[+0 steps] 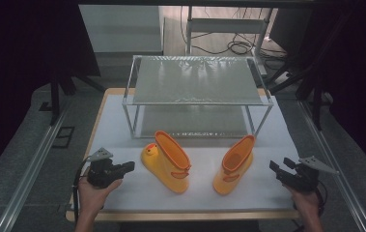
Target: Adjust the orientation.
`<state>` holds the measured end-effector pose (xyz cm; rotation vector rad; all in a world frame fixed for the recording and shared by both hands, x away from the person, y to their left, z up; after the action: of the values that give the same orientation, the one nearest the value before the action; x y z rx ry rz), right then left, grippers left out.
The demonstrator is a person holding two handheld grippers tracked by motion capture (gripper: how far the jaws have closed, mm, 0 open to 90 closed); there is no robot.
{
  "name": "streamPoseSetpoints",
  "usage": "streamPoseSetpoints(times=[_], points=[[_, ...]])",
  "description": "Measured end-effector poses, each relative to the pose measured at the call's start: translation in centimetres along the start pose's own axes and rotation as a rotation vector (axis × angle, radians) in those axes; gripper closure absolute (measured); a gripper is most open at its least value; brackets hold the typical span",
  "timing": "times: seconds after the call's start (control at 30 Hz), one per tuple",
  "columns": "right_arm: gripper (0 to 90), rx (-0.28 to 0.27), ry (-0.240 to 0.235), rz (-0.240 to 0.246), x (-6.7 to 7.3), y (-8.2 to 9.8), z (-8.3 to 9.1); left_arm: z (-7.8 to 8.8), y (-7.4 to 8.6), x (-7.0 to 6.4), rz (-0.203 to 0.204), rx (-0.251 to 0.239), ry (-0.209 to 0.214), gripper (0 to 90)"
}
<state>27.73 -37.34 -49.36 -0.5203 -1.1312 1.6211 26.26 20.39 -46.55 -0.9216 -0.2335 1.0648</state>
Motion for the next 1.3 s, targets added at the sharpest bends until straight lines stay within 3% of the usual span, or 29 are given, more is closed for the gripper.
streamPoseSetpoints(times=[0.23, 0.43, 0.47, 0.5, 0.53, 0.6, 0.73, 0.77, 0.9, 1.03, 1.2, 1.3], points=[[36.2, 0.005, 0.011, -0.002, -0.2, 0.1, -0.1, -1.1, 0.3, -2.8, -0.058, 0.041, 0.041, 89.8], [37.1, 0.008, 0.006, -0.024, -0.2, 0.3, -0.2, -2.9, 2.0, -7.7, -0.130, 0.058, 0.088, 89.8], [37.1, 0.008, 0.006, -0.024, -0.2, 0.3, -0.2, -2.9, 2.0, -7.7, -0.130, 0.058, 0.088, 89.9], [37.1, 0.016, 0.004, -0.017, 0.0, 0.4, -0.3, -3.7, 2.7, -9.3, -0.162, 0.071, 0.091, 89.9], [37.1, 0.015, 0.001, -0.017, 0.0, 0.4, -0.4, -4.1, 2.9, -10.0, -0.176, 0.075, 0.095, 89.9], [37.1, 0.016, -0.001, -0.018, 0.1, 0.4, -0.4, -4.5, 3.1, -10.5, -0.187, 0.077, 0.096, 89.9], [37.1, 0.025, -0.002, -0.016, 0.2, 0.5, -0.6, -6.5, 3.2, -12.9, -0.225, 0.070, 0.094, 89.9], [37.1, 0.025, -0.002, -0.016, 0.2, 0.5, -0.6, -6.5, 3.2, -12.9, -0.225, 0.070, 0.094, 89.9], [37.1, 0.028, -0.001, -0.019, 0.1, 0.5, -0.6, -7.8, 2.8, -14.9, -0.264, 0.030, 0.040, 89.9], [37.1, 0.027, -0.005, -0.019, 0.2, 0.5, -0.6, -8.6, 2.6, -15.9, -0.270, -0.043, -0.024, 89.9], [37.1, 0.028, -0.005, -0.017, 0.2, 0.6, -0.6, -9.6, 2.4, -16.0, -0.270, -0.066, -0.085, 89.8], [37.1, 0.029, -0.003, -0.017, 0.2, 0.6, -0.6, -9.5, 2.3, -15.8, -0.267, -0.068, -0.086, 89.9]])
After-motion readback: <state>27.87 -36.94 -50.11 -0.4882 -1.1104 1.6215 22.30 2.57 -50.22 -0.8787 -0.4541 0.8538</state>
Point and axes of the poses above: each handheld gripper's, and its own axes: z roughly backward along the jaws, y roughly out of its underside, x roughly to its left, the point moved 1 cm from there along -z, roughly forward along the jaws, and after that the axes turned 6 degrees about -y, right-handed, at the moved point
